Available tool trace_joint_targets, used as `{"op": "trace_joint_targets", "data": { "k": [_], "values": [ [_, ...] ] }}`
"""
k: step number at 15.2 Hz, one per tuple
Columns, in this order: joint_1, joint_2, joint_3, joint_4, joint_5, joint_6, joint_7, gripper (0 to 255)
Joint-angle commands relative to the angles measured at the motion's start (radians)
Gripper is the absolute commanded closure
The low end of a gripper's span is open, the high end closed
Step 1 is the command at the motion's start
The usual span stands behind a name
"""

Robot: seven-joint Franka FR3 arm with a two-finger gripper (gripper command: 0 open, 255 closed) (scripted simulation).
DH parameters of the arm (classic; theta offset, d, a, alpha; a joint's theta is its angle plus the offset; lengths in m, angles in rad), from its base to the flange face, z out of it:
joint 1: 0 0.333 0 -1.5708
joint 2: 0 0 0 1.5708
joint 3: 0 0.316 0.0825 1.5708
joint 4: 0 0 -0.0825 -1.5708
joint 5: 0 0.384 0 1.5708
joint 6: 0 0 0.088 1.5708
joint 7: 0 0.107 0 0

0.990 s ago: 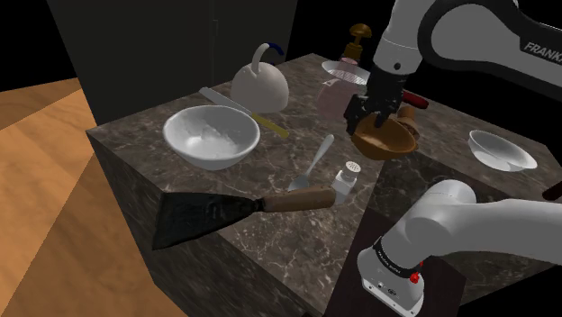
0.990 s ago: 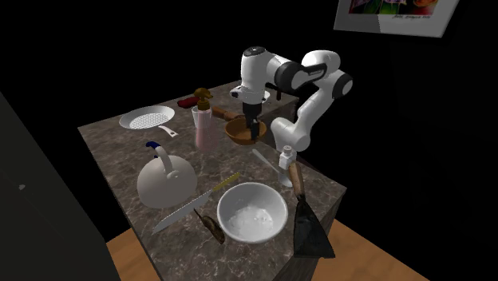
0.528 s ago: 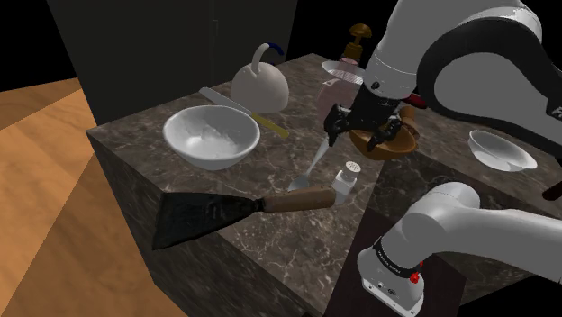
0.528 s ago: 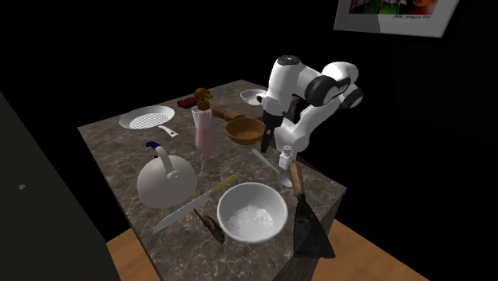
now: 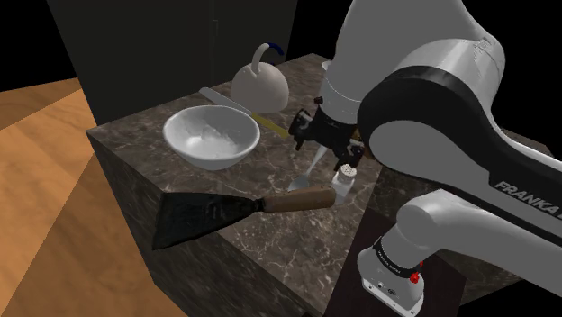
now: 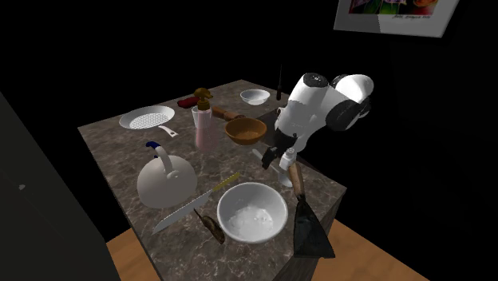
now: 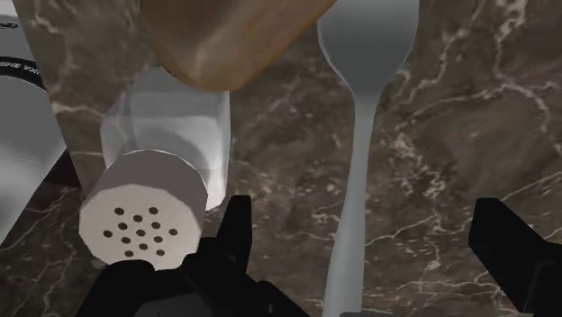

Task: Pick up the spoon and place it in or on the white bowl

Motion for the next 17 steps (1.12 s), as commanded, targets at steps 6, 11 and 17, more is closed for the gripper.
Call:
{"op": "trace_joint_targets", "data": {
  "k": [6,11,17],
  "values": [
    [0.078,0.051,0.007,-0.096,-0.031,0.107,0.074,0],
    [0.231,0.164,-0.074,-0.106,-0.151,0.15,0.199,0],
    [0.27,0.282,-0.036,-0.066,-0.185,0.184,0.316,255]
  ]
}}
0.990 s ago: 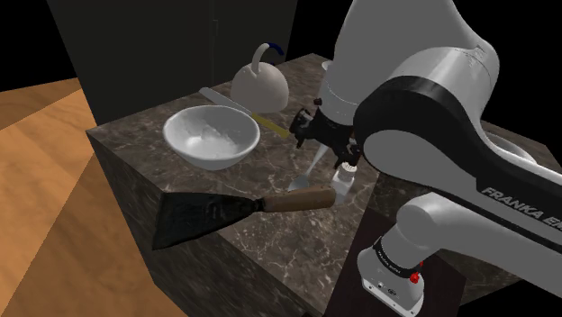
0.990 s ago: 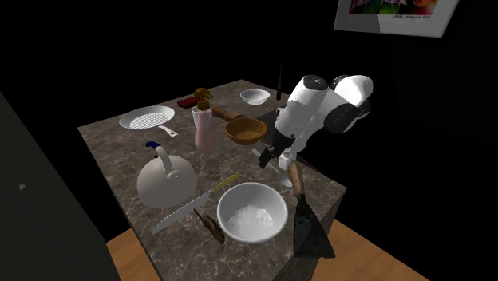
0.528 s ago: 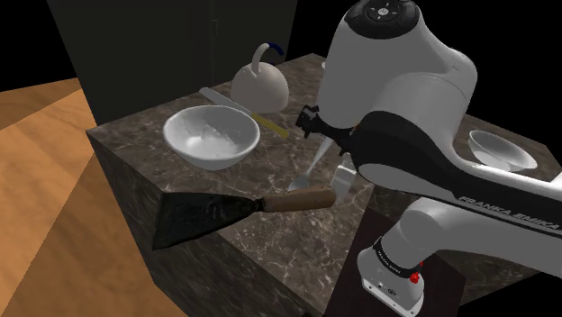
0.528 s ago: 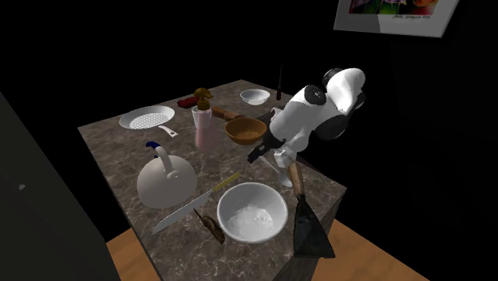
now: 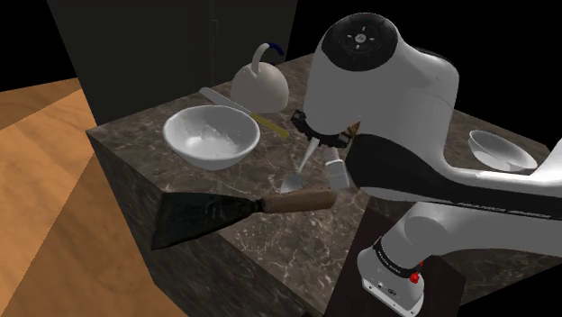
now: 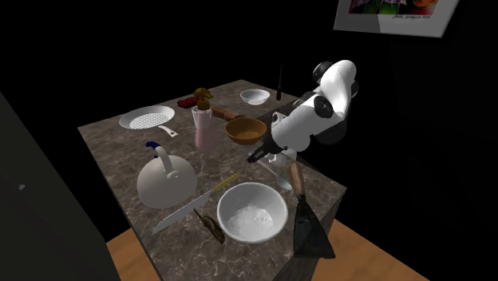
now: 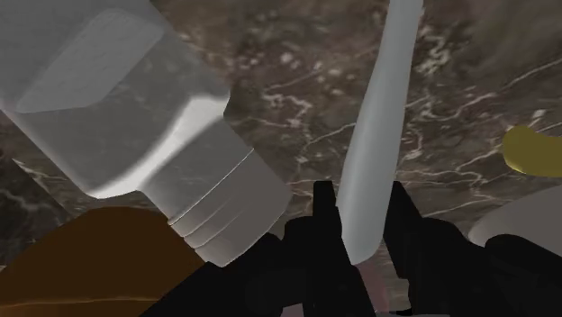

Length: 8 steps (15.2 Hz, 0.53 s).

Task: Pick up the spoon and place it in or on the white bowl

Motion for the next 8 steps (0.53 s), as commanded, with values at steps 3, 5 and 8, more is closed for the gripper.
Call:
{"op": "trace_joint_targets", "data": {
  "k": [3,5,8],
  "values": [
    [-0.002,0.024,0.03,0.016,0.388,-0.006,0.023,255],
    [0.011,0.015,0.044,0.042,0.403,-0.046,0.03,255],
    [0.196,0.034,-0.188,-0.014,0.241,-0.024,0.064,255]
  ]
}}
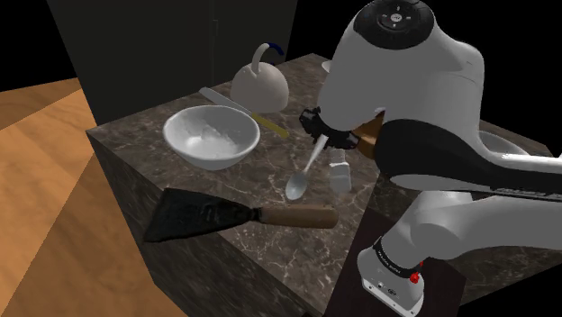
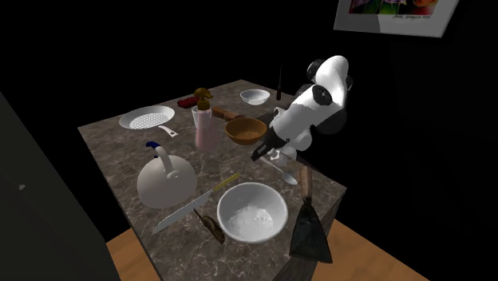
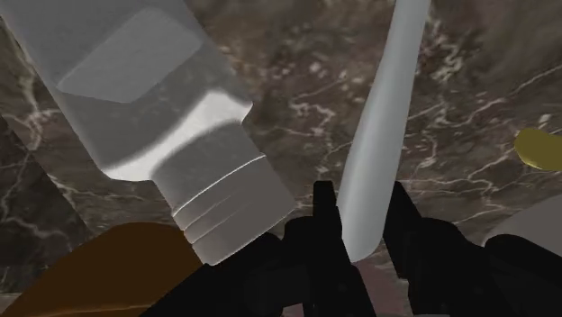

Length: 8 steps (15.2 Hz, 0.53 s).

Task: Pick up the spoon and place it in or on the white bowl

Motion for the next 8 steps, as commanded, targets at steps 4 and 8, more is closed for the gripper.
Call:
{"op": "trace_joint_targets", "data": {
  "k": [4,8],
  "values": [
    [0.107,0.068,-0.112,0.061,0.189,-0.045,0.051,255],
    [0.106,0.077,-0.123,0.118,0.179,-0.093,0.043,255]
  ]
}}
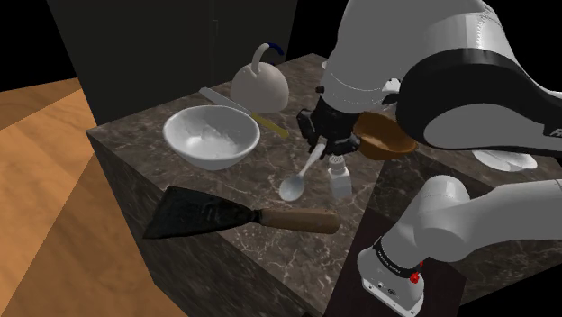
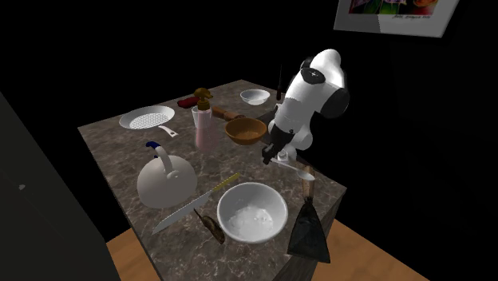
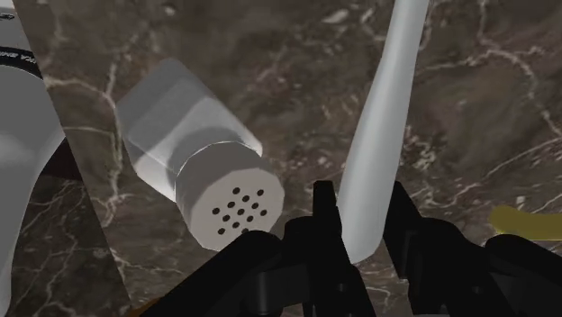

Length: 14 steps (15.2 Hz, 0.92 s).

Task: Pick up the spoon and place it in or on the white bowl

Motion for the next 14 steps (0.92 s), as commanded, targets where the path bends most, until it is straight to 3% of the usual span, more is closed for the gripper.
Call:
{"op": "trace_joint_targets", "data": {
  "k": [1,14],
  "values": [
    [-0.002,0.006,-0.004,0.031,0.003,-0.03,-0.004,255],
    [-0.027,0.054,-0.02,0.238,-0.024,-0.185,-0.034,255]
  ]
}}
